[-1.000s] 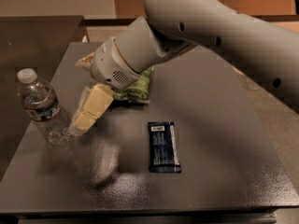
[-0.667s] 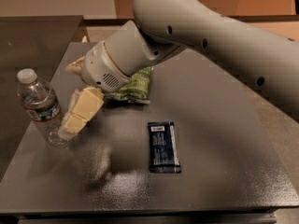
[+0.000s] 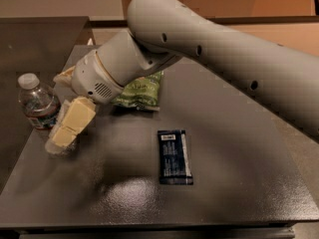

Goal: Pick water bottle

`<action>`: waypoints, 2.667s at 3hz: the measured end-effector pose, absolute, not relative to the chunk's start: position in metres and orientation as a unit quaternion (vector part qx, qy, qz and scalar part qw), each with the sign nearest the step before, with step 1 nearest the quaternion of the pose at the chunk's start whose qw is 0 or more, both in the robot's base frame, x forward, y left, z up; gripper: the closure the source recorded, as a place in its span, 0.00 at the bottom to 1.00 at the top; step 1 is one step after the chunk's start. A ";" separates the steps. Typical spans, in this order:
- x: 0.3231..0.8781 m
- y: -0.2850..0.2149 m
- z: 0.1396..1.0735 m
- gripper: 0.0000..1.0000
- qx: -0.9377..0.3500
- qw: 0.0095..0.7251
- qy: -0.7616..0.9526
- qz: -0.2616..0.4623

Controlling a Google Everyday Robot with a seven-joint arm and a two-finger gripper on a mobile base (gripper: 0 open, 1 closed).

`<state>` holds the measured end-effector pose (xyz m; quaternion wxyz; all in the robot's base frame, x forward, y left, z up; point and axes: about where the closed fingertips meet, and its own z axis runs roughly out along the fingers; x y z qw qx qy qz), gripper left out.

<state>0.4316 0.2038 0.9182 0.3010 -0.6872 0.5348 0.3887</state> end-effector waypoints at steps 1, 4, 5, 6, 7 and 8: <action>0.430 0.214 0.919 0.18 -0.683 0.302 0.527 0.406; 0.438 0.211 0.936 0.88 -0.677 0.308 0.519 0.421; 0.455 0.190 0.958 1.00 -0.672 0.319 0.521 0.419; 0.476 0.169 0.976 1.00 -0.664 0.324 0.528 0.418; 0.492 0.152 0.997 1.00 -0.665 0.325 0.528 0.416; 0.508 0.131 1.026 1.00 -0.677 0.319 0.519 0.413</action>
Offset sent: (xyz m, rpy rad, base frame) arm -0.0011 0.0221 0.0027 0.0667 0.0617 0.0458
